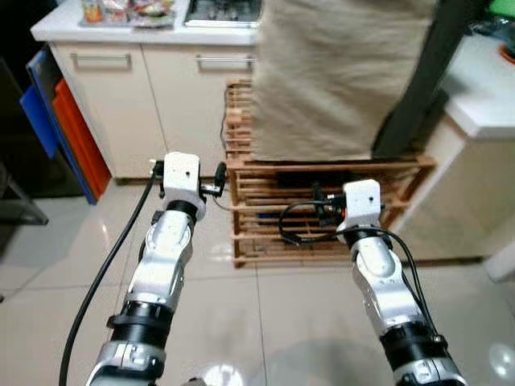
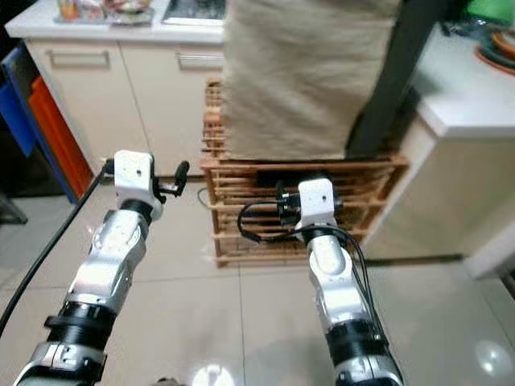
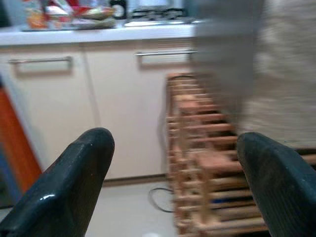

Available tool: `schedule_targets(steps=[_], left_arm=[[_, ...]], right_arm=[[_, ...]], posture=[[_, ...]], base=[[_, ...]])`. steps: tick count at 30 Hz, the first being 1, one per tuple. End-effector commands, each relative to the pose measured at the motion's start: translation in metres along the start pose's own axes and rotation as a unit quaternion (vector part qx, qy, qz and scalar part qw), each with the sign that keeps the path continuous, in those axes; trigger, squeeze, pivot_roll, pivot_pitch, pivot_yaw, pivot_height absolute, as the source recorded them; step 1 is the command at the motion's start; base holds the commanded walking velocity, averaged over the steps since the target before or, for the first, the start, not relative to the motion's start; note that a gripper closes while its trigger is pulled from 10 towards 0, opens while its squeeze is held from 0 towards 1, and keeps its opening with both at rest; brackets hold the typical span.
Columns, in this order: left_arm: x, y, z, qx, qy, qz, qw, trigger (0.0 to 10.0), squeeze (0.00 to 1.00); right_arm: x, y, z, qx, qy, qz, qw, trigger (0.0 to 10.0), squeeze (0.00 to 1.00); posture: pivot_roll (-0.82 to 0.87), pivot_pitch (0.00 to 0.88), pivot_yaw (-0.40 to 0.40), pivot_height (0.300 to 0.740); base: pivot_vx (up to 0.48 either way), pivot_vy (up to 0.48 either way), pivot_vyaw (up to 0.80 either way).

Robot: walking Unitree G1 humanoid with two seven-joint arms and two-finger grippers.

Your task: Restocking fridge

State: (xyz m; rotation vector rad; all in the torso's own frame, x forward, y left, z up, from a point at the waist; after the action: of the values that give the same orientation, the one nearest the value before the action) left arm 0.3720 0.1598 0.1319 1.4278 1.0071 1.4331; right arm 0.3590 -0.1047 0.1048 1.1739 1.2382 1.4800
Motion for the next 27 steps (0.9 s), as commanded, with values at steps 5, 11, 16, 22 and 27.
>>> schedule_targets(steps=[5, 11, 16, 22, 27], left_arm=[[-0.006, 0.006, 0.003, -0.007, -0.011, -0.002, 1.000, 10.0, 0.00], [-0.005, 0.006, 0.004, -0.007, -0.017, 0.000, 1.000, 10.0, 0.00], [-0.006, 0.006, 0.005, -0.005, -0.018, 0.003, 1.000, 10.0, 0.00], [-0.001, -0.001, 0.006, 0.012, -0.008, 0.027, 1.000, 10.0, 0.00], [-0.003, 0.009, 0.007, -0.017, -0.014, 0.051, 0.998, 10.0, 0.00]], right_arm=[[-0.034, 0.006, -0.004, -0.003, -0.058, 0.002, 0.998, 10.0, 0.00], [-0.048, 0.003, -0.008, 0.003, -0.084, 0.003, 0.996, 10.0, 0.00], [-0.049, 0.004, -0.009, 0.002, -0.088, 0.002, 0.996, 10.0, 0.00], [-0.045, 0.008, -0.016, -0.015, -0.072, -0.007, 0.997, 10.0, 0.00], [-0.047, 0.007, -0.025, -0.018, -0.079, -0.006, 0.997, 10.0, 0.00]], posture=[[-0.06, 0.000, -0.015, 0.740], [-0.07, 0.000, -0.007, 0.740], [-0.07, 0.000, -0.003, 0.740], [-0.07, 0.000, 0.002, 0.740], [-0.07, 0.000, 0.009, 0.740]], base=[[0.000, 0.480, -0.16], [0.000, 0.480, -0.79], [0.000, 0.480, -0.78], [0.000, 0.480, -0.52], [0.000, 0.096, 0.00]])
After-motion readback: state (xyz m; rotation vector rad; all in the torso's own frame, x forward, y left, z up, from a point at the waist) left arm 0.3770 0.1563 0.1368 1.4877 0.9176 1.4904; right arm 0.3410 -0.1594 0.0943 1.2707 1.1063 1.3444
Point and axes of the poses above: a point about 5 cm out from each wrist's last joint towards the gripper, its own z axis pointing out of the wrist towards the gripper, its own y axis along the axis of the wrist's last joint, x = y × z, the point moved 4 cm from there along z, pointing out of the wrist towards the gripper, and after that the axes turned 13 degrees about z, right-handed, at the moved point
